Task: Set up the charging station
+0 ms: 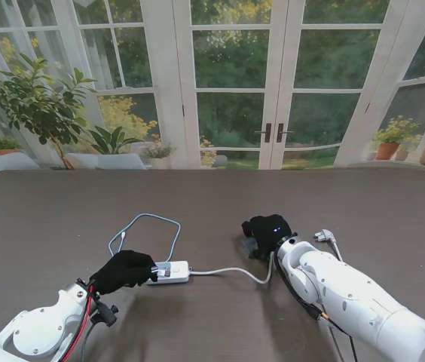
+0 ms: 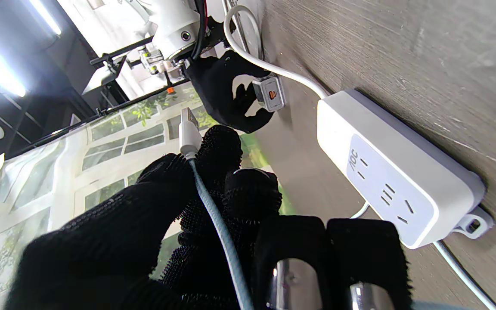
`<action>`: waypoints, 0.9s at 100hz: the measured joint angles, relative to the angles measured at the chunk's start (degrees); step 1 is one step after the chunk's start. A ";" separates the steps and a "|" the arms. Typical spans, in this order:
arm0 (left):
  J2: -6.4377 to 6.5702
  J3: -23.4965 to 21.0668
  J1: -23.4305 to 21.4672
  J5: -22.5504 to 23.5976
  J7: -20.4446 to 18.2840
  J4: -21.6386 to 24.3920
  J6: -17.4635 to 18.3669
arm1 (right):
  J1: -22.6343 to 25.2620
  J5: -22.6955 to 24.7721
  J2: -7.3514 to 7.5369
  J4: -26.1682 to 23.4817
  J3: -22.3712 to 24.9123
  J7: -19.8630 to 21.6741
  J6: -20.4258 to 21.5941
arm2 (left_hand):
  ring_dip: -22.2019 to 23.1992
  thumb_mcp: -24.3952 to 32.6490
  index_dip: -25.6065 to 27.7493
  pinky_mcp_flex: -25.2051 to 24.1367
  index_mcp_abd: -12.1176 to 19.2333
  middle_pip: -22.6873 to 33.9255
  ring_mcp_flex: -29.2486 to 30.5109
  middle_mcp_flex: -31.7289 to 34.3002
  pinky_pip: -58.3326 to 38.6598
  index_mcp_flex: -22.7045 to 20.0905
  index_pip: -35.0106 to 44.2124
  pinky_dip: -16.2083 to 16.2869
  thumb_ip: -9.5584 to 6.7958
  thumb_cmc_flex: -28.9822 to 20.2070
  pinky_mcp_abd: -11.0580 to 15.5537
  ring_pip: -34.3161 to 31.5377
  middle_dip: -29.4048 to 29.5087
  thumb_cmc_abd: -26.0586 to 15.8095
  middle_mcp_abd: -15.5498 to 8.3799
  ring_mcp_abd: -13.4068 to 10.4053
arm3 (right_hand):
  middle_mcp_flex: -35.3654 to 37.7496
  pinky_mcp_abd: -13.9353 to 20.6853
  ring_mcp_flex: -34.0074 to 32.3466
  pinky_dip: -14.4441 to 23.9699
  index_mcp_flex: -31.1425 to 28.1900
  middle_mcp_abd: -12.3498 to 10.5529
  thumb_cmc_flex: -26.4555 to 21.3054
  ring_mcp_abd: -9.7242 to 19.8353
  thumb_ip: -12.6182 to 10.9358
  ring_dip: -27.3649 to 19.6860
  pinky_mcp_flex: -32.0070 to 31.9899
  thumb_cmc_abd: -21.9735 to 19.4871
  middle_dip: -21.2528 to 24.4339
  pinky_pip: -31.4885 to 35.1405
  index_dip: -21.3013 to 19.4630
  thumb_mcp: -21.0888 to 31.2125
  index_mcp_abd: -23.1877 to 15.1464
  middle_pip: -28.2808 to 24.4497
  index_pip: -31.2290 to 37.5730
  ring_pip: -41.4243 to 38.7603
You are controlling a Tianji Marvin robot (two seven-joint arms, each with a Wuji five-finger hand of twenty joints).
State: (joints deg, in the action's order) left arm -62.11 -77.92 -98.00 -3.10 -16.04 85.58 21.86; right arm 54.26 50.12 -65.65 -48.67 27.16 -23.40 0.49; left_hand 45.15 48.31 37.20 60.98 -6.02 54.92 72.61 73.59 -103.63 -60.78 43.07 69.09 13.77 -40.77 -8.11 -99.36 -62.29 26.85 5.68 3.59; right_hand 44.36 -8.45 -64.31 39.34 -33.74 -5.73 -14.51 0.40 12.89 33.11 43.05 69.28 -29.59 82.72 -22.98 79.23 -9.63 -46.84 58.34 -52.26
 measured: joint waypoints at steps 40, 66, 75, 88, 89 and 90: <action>-0.01 0.09 0.08 -0.17 -0.12 0.00 -0.04 | -3.01 -3.33 -2.78 7.31 -4.13 -6.96 1.79 | 0.00 -0.64 0.00 0.01 -0.10 0.00 0.00 0.01 0.00 -0.05 -0.22 0.00 -0.01 -0.58 0.00 0.00 0.00 -0.02 0.00 0.00 | 16.25 0.79 -5.00 0.01 -10.16 1.14 -0.51 0.06 14.74 1.20 4.49 2.77 -3.85 3.36 14.80 -0.71 -0.37 4.77 2.24 -3.40; -0.03 0.59 0.43 -0.61 -0.06 -0.12 -0.11 | -2.62 -3.84 -3.01 6.99 -2.20 -5.11 2.60 | 0.00 -0.64 0.00 0.01 -0.10 0.00 0.01 0.01 -0.01 -0.05 -0.24 0.00 -0.01 -0.58 0.00 0.00 0.02 -0.02 0.00 0.00 | 18.16 0.25 -7.79 -0.21 -11.52 3.02 -1.41 0.06 16.04 4.06 8.20 2.72 -8.88 3.54 15.94 -2.91 0.71 5.59 2.83 -6.93; -0.03 0.92 0.88 -0.75 -0.13 -0.29 -0.31 | -1.10 -3.16 -2.30 4.62 -0.03 -3.93 2.34 | 0.00 -0.64 0.00 0.01 -0.10 0.00 0.01 0.01 -0.01 -0.05 -0.25 0.00 -0.01 -0.58 0.00 0.00 0.04 -0.03 0.00 0.00 | 18.16 0.09 -7.79 -0.99 -10.67 3.48 -1.42 0.57 16.06 5.31 9.35 0.74 -11.15 3.57 15.45 -4.12 1.23 5.60 3.36 -9.76; -0.13 1.51 1.92 -1.01 -0.10 -0.80 -0.90 | 2.04 -1.64 -1.43 0.48 4.37 -3.85 1.55 | 0.00 -0.64 0.00 0.01 -0.12 0.00 0.01 0.01 -0.01 -0.06 -0.29 0.00 -0.01 -0.58 0.00 0.00 0.05 -0.03 0.00 0.00 | 18.16 -0.52 -8.45 -1.01 -8.52 4.55 -1.43 1.25 16.06 6.02 10.33 -1.52 -12.95 3.57 14.17 -4.45 2.66 5.53 5.86 -11.44; -0.15 1.55 2.00 -1.01 -0.07 -0.83 -0.98 | 2.26 -1.51 -1.36 0.15 4.63 -3.85 1.49 | 0.00 -0.64 0.00 0.01 -0.12 0.00 0.01 0.01 -0.01 -0.06 -0.29 0.00 -0.01 -0.58 0.00 0.00 0.05 -0.03 0.00 0.00 | 18.16 -0.52 -8.50 -1.01 -8.49 4.58 -1.43 1.26 16.07 6.02 10.33 -1.60 -12.98 3.57 14.12 -4.45 2.69 5.53 5.86 -11.57; -0.17 1.60 2.08 -1.01 -0.04 -0.86 -1.05 | 2.49 -1.37 -1.29 -0.21 4.93 -3.85 1.44 | 0.00 -0.64 0.00 0.01 -0.13 0.00 0.01 0.01 -0.01 -0.06 -0.30 0.00 -0.01 -0.58 0.00 0.00 0.06 -0.03 0.00 0.00 | 18.16 -0.52 -8.50 -1.01 -8.45 4.63 -1.43 1.26 16.07 6.03 10.33 -1.76 -12.99 3.57 14.10 -4.46 2.84 5.53 5.86 -11.60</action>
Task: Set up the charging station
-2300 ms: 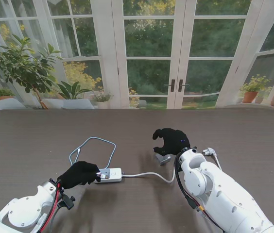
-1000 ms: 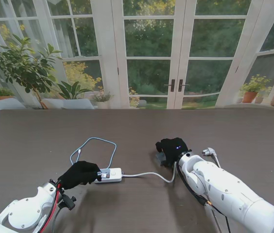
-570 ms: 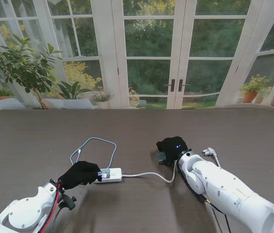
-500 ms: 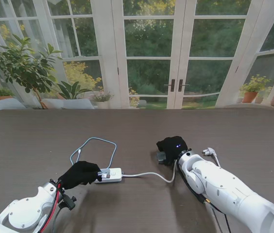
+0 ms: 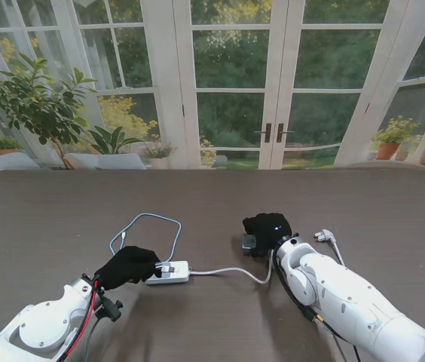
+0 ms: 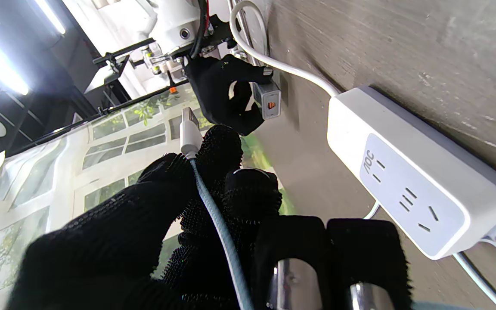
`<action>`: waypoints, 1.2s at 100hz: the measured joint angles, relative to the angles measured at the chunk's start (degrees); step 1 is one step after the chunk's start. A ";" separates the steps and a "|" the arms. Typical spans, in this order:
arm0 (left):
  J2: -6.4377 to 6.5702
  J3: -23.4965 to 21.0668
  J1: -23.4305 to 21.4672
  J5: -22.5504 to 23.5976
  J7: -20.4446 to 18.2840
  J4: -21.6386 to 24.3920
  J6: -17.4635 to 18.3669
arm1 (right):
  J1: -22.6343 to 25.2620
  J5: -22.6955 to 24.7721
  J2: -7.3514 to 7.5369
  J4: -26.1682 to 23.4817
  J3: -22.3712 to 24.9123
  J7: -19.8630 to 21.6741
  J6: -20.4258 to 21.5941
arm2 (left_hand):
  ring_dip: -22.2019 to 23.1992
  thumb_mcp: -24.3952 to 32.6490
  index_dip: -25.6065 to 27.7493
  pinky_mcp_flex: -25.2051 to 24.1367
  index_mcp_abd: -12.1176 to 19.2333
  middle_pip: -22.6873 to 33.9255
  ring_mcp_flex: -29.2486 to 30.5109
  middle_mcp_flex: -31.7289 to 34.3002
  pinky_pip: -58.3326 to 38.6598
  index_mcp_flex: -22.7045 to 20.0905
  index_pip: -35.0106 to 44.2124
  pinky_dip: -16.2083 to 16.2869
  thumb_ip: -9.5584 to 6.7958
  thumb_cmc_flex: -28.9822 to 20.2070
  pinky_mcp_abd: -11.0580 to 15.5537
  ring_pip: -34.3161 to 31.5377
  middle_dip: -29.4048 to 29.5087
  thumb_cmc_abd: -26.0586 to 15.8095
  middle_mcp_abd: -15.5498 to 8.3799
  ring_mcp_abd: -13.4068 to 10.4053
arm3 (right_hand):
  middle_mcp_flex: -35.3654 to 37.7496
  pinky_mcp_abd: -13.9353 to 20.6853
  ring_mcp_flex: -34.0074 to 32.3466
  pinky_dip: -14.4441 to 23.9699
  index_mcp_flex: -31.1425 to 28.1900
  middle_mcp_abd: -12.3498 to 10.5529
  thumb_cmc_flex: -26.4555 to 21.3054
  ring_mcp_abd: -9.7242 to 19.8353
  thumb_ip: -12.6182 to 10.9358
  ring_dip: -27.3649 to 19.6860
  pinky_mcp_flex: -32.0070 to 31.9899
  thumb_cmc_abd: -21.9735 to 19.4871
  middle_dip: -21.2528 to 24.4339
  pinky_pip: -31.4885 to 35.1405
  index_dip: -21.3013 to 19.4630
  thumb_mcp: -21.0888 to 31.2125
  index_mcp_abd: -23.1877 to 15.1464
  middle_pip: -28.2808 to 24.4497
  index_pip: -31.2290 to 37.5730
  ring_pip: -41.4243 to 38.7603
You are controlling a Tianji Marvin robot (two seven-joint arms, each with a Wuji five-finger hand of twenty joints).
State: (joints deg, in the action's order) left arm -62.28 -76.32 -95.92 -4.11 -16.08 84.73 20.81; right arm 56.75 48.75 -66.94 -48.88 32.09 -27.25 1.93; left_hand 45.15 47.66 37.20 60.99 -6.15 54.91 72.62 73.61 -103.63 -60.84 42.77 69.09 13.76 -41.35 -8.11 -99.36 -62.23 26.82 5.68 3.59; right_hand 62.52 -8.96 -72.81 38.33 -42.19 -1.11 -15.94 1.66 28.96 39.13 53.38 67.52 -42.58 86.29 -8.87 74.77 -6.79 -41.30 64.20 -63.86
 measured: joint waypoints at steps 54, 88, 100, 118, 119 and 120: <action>-0.68 3.45 6.19 0.12 1.02 -2.22 -3.27 | 9.48 4.82 2.00 -18.99 10.78 -0.23 2.13 | 0.00 -2.25 0.00 0.00 -0.18 0.00 0.00 0.00 -0.01 0.00 -0.46 0.00 -0.07 -0.85 0.00 0.00 0.12 -0.71 0.00 0.00 | -0.26 -0.02 -0.02 -0.57 1.20 1.81 -0.01 0.03 0.02 0.86 0.64 -3.45 -1.18 0.00 -0.76 -0.67 2.70 -1.28 0.53 -1.61; -0.68 4.59 9.48 2.00 0.59 -3.20 -3.28 | 13.87 5.21 2.39 -28.12 12.36 3.37 6.07 | 0.00 -3.01 0.00 0.00 -0.20 0.00 0.00 0.00 -0.01 0.00 -0.66 0.00 -0.73 -1.32 0.00 0.00 0.13 -0.71 0.00 0.00 | -1.35 -0.03 -0.02 -0.57 1.95 1.88 -0.01 0.03 0.02 0.88 0.64 -4.79 -1.87 0.00 -0.98 -0.91 2.93 -2.38 0.85 -1.62; -0.70 4.98 10.13 1.36 0.48 -3.44 -3.38 | 14.09 5.47 2.35 -28.78 11.38 2.83 6.07 | 0.00 -3.01 0.00 0.00 -0.21 0.00 0.00 0.00 -0.02 0.00 -0.70 0.00 -0.73 -1.32 0.00 0.00 0.14 -0.71 0.00 0.00 | -1.35 -0.03 -0.02 -0.57 2.02 1.89 -0.01 0.04 0.02 0.88 0.64 -5.18 -2.17 0.00 -1.09 -1.28 3.06 -2.49 0.85 -1.62; -0.75 5.86 10.89 1.02 0.47 -4.00 -3.35 | 14.16 5.39 2.16 -29.46 10.09 2.58 5.59 | 0.00 -3.01 0.00 0.00 -0.21 0.00 0.00 0.00 -0.02 0.00 -0.74 0.00 -0.73 -1.32 0.00 0.00 0.15 -0.71 0.00 0.00 | -1.35 -0.04 -0.02 -0.57 2.03 1.94 -0.01 0.04 0.03 0.89 0.64 -5.20 -2.25 0.00 -1.41 -1.31 3.12 -2.69 0.85 -1.62; -0.75 5.89 10.92 1.02 0.46 -4.02 -3.35 | 14.16 5.38 2.14 -29.49 10.02 2.58 5.55 | 0.00 -3.01 0.00 0.00 -0.21 0.00 0.00 0.00 -0.02 0.00 -0.74 0.00 -0.73 -1.32 0.00 0.00 0.15 -0.71 0.00 0.00 | -1.35 -0.04 -0.02 -0.57 2.03 1.94 -0.01 0.04 0.03 0.89 0.64 -5.20 -2.26 0.00 -1.41 -1.31 3.12 -2.69 0.85 -1.62; -0.76 5.92 10.95 1.01 0.44 -4.04 -3.35 | 14.16 5.36 2.12 -29.52 9.96 2.58 5.51 | 0.00 -3.01 0.00 0.00 -0.21 0.00 0.00 0.00 -0.02 0.00 -0.74 0.00 -0.73 -1.32 0.00 0.00 0.15 -0.71 0.00 0.00 | -1.35 -0.04 -0.02 -0.57 2.03 1.94 -0.01 0.04 0.03 0.90 0.64 -5.20 -2.27 0.00 -1.41 -1.31 3.12 -2.69 0.85 -1.62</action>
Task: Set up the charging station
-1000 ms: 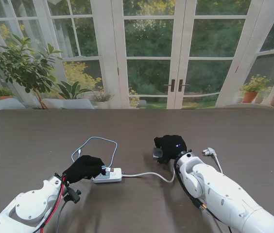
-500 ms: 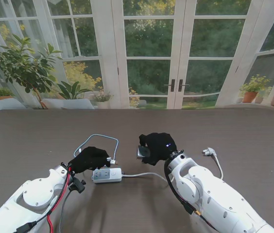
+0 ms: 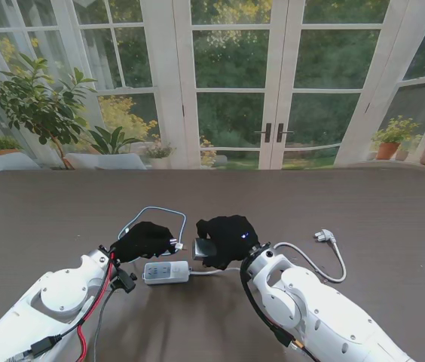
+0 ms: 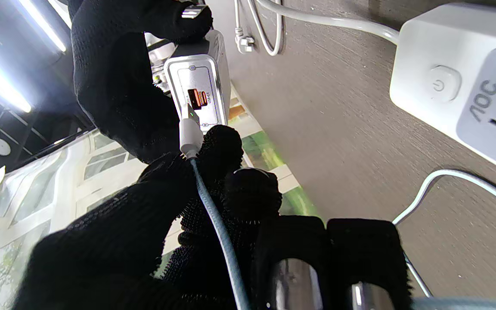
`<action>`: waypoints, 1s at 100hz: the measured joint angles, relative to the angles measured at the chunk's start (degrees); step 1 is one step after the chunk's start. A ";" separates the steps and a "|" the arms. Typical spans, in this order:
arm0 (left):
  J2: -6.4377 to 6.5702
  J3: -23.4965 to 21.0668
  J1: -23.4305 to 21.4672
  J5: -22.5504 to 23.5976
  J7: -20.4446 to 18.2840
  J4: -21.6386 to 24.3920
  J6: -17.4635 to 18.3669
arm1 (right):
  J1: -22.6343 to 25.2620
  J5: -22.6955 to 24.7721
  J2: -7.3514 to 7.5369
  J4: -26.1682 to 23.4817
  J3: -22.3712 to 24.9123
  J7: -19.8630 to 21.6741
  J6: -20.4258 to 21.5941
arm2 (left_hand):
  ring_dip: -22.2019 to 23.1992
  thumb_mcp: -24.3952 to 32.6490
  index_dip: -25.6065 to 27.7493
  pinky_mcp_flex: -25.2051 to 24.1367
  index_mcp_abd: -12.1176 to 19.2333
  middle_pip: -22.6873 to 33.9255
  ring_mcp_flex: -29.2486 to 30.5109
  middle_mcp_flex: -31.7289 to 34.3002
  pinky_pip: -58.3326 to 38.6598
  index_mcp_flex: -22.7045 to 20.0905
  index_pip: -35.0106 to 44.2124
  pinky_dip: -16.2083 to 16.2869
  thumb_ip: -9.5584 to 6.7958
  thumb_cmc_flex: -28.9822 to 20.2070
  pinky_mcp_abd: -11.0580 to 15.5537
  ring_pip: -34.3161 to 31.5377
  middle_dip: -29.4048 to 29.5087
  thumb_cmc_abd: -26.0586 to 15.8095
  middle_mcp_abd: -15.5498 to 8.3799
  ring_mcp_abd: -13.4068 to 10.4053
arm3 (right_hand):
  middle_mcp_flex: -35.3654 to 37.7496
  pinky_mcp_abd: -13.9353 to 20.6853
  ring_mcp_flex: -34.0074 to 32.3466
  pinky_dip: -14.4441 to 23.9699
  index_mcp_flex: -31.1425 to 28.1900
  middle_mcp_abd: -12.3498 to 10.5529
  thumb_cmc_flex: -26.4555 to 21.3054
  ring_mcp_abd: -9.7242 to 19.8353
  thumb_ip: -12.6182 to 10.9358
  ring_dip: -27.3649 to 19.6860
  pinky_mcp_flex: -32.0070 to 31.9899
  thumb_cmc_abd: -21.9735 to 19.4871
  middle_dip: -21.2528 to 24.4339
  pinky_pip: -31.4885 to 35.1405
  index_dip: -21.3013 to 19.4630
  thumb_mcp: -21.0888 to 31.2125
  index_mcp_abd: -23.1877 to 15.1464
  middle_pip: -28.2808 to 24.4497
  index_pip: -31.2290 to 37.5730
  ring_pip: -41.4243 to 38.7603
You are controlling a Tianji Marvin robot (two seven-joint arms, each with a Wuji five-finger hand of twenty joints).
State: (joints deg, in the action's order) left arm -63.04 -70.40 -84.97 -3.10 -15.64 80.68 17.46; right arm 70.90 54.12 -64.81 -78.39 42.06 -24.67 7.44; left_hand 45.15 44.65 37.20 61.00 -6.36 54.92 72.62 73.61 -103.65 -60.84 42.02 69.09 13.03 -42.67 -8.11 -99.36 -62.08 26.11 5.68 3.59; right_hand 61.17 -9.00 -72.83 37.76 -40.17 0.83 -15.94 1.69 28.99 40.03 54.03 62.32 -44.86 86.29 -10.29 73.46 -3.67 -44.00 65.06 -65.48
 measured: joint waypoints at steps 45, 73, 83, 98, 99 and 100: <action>-0.06 0.70 0.50 0.03 -0.27 -0.46 0.02 | 0.04 -1.02 -0.62 -0.65 -0.84 0.31 -0.85 | 0.00 0.00 0.04 0.00 0.00 0.00 0.00 0.00 0.00 0.00 -0.02 0.00 0.00 0.00 0.00 0.00 0.00 0.00 0.00 0.00 | -0.02 0.00 -0.01 0.00 0.45 0.21 0.00 0.00 0.00 0.52 0.00 -0.76 -0.09 0.00 -0.11 -0.50 0.00 -0.39 0.34 -0.09; -0.06 1.04 0.82 -0.08 -0.48 -0.84 0.01 | 0.02 -1.79 -0.70 -0.88 -0.94 1.56 -1.34 | 0.00 0.00 0.15 0.00 -0.01 0.00 0.00 0.00 0.00 0.00 0.01 0.00 0.00 0.00 0.00 0.00 0.01 0.00 0.00 0.00 | -0.02 0.00 -0.01 0.00 0.50 0.26 0.00 0.00 0.00 1.11 0.00 -1.30 -0.11 0.00 -0.23 -1.18 0.02 -0.87 0.39 -0.68; -0.06 1.15 0.92 -0.08 -0.48 -0.95 0.03 | 0.05 -1.79 -0.67 -1.11 -0.92 2.04 -1.64 | 0.00 0.00 0.17 0.00 -0.03 0.00 0.00 0.00 0.00 0.00 0.03 0.00 0.00 0.00 0.00 0.00 0.01 0.00 0.00 0.00 | -0.02 -0.01 -0.01 0.00 0.50 0.31 0.00 0.00 0.00 1.14 0.00 -1.30 -0.11 0.00 -0.47 -1.20 0.02 -1.04 0.40 -0.84; -0.03 1.37 1.09 0.31 -0.32 -1.15 0.35 | 0.13 -2.03 -0.66 -1.50 -0.93 2.62 -2.49 | 0.00 0.00 0.20 0.00 -0.05 0.00 0.00 0.00 0.00 0.00 0.08 0.00 0.00 0.00 0.00 0.00 0.01 0.00 0.00 0.00 | -0.02 -0.01 -0.01 0.00 0.50 0.36 0.00 0.00 0.00 1.18 0.00 -1.30 -0.13 0.00 -0.63 -1.21 0.02 -1.10 0.40 -1.33; -0.03 1.39 1.10 0.34 -0.28 -1.17 0.40 | 0.14 -2.07 -0.66 -1.51 -0.93 2.65 -2.54 | 0.00 0.00 0.20 0.00 -0.05 0.00 0.00 0.00 0.00 0.00 0.09 0.00 0.00 0.00 0.00 0.00 0.01 0.00 0.00 0.00 | -0.02 -0.02 -0.01 0.00 0.50 0.37 0.00 0.00 0.00 1.18 0.00 -1.30 -0.13 0.00 -0.63 -1.21 0.02 -1.10 0.40 -1.34; -0.03 1.42 1.12 0.37 -0.24 -1.19 0.45 | 0.14 -2.11 -0.66 -1.53 -0.93 2.68 -2.59 | 0.00 0.00 0.20 0.00 -0.06 0.00 0.00 0.00 0.00 0.00 0.10 0.00 0.00 0.00 0.00 0.00 0.01 0.00 0.00 0.00 | -0.02 -0.02 -0.01 0.00 0.50 0.37 0.00 0.00 0.00 1.19 0.00 -1.30 -0.13 0.00 -0.63 -1.21 0.02 -1.10 0.40 -1.36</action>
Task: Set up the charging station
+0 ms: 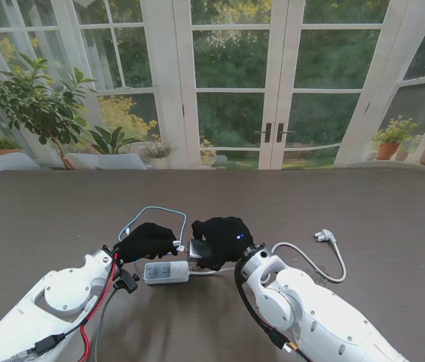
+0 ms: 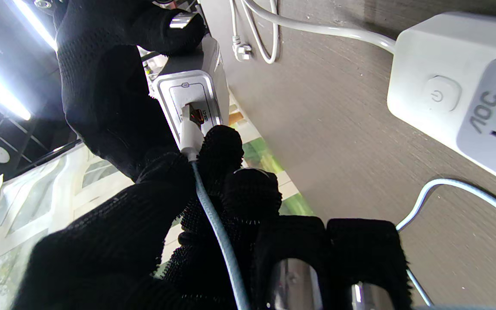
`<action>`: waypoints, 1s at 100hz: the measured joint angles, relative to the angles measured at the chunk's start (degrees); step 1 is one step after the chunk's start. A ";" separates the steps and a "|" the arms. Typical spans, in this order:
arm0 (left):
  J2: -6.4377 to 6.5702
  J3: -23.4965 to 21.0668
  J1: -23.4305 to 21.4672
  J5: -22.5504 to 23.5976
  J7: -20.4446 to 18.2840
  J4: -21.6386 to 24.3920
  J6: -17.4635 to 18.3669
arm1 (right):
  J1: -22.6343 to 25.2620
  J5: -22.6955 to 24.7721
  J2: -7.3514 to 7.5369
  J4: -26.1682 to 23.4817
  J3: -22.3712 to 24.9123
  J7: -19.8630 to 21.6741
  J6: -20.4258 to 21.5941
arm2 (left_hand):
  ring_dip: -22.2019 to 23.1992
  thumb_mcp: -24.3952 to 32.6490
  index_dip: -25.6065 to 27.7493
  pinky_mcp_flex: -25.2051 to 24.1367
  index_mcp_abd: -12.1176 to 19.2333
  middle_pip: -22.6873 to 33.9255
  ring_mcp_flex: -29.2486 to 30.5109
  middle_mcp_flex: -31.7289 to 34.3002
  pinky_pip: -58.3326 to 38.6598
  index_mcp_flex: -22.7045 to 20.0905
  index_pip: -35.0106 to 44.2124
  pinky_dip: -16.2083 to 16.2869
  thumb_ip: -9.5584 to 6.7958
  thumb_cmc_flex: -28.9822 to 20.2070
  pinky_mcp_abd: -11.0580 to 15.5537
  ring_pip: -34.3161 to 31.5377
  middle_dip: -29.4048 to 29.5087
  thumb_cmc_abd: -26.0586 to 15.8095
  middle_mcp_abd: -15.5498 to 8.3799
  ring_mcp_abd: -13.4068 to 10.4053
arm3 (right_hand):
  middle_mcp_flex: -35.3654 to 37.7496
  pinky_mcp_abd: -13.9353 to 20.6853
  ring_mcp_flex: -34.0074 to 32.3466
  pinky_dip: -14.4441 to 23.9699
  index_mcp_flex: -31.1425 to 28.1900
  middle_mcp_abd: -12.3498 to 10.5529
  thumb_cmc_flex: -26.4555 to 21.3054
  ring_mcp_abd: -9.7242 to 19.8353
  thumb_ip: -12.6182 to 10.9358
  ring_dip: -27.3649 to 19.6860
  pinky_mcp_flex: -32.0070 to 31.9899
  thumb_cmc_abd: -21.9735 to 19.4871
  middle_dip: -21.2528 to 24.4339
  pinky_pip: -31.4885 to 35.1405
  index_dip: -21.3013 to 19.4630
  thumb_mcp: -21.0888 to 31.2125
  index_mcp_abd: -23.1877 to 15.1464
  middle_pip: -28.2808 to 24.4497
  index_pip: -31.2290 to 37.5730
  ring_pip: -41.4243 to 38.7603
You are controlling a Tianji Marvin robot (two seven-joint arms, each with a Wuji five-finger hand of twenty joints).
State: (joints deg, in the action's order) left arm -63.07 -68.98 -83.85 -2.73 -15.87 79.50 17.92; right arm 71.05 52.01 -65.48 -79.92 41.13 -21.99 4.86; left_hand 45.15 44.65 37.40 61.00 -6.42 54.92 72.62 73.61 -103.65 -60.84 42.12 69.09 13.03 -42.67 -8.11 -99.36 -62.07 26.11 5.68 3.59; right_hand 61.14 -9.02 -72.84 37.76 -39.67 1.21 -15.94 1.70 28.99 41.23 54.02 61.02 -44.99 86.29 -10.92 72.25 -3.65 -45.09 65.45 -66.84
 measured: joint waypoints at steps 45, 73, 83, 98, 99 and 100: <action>-0.34 1.36 0.34 0.77 3.15 -0.87 1.38 | 0.64 -1.32 -0.04 -0.77 0.19 1.30 -1.49 | 0.06 0.09 0.42 0.01 -0.45 0.56 0.00 0.06 0.00 -0.08 0.78 0.10 0.00 0.00 -0.13 0.00 0.02 -0.07 0.00 0.11 | 0.00 -0.01 0.00 0.03 0.00 0.53 0.00 0.00 0.00 0.07 0.00 -0.46 -0.58 -0.01 -0.11 -0.11 0.72 -0.56 0.02 -0.11; -0.96 2.03 0.29 0.43 5.30 -1.17 1.79 | 0.85 -2.27 -0.22 -0.85 0.23 1.46 -2.86 | 0.15 0.24 0.56 0.01 -1.02 1.19 0.00 0.37 0.00 -0.23 1.50 0.79 0.00 0.00 -0.87 0.00 0.02 -0.11 0.41 0.71 | 0.00 -0.03 0.00 0.05 0.00 0.78 0.00 0.00 0.00 0.08 -0.04 -0.87 -0.64 -0.05 -0.14 -0.26 0.97 -0.69 0.04 -0.12; -1.08 2.17 0.19 0.43 5.76 -1.17 1.96 | 0.94 -2.70 -0.38 -0.82 0.23 1.33 -3.28 | 0.19 0.75 0.57 0.01 -1.11 1.27 0.00 0.43 -0.01 -0.25 1.59 0.95 0.00 0.00 -0.95 0.00 0.03 -0.32 0.48 0.77 | 0.00 -0.03 0.00 0.05 0.00 0.80 0.00 0.00 0.00 0.09 -0.05 -0.89 -0.72 -0.09 -0.20 -0.40 0.97 -0.75 0.27 -0.12; -1.24 2.49 0.02 0.08 7.06 -1.16 2.38 | 1.23 -4.17 -0.72 -0.74 0.33 0.84 -3.80 | 0.66 0.96 0.66 0.01 -1.32 1.34 0.00 0.47 -0.02 -0.25 1.94 1.35 0.00 0.02 -1.29 -0.01 0.03 -0.41 0.68 1.01 | 0.00 -0.04 0.00 0.06 0.00 1.02 -0.01 0.00 0.00 0.09 -0.06 -0.89 -0.74 -0.10 -0.26 -0.43 0.97 -0.76 0.45 -0.12; -1.26 2.52 0.01 0.02 7.19 -1.16 2.42 | 1.26 -4.30 -0.75 -0.73 0.34 0.78 -3.81 | 0.67 0.97 0.66 0.01 -1.32 1.37 0.00 0.47 -0.02 -0.25 1.96 1.35 0.00 0.02 -1.30 -0.01 0.03 -0.42 0.69 1.02 | 0.00 -0.04 0.00 0.07 0.00 1.02 -0.01 0.00 0.00 0.09 -0.06 -0.89 -0.74 -0.10 -0.26 -0.43 0.97 -0.76 0.46 -0.12; -1.28 2.55 0.00 -0.04 7.31 -1.16 2.45 | 1.28 -4.41 -0.77 -0.72 0.34 0.71 -3.82 | 0.68 1.19 0.67 0.01 -1.34 1.39 0.00 0.47 -0.02 -0.25 1.99 1.36 0.01 0.04 -1.31 -0.02 0.03 -0.43 0.69 1.04 | 0.00 -0.04 0.00 0.07 0.00 1.02 -0.01 0.00 0.00 0.08 -0.07 -0.89 -0.74 -0.10 -0.26 -0.43 0.97 -0.76 0.46 -0.12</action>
State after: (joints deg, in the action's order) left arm -64.35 -66.44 -83.86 -2.77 -8.57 78.34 20.36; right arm 72.33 47.60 -66.25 -80.64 41.47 -21.28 1.03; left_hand 45.82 45.84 38.07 61.01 -7.77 56.31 72.62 74.08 -103.68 -61.09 44.11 70.45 13.04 -42.63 -9.42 -99.38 -62.04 25.69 6.38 4.63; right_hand 61.14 -9.06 -72.84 37.83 -39.67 2.23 -15.95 1.70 28.99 41.31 53.96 60.12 -45.73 86.19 -11.18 71.82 -2.68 -45.85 65.91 -66.96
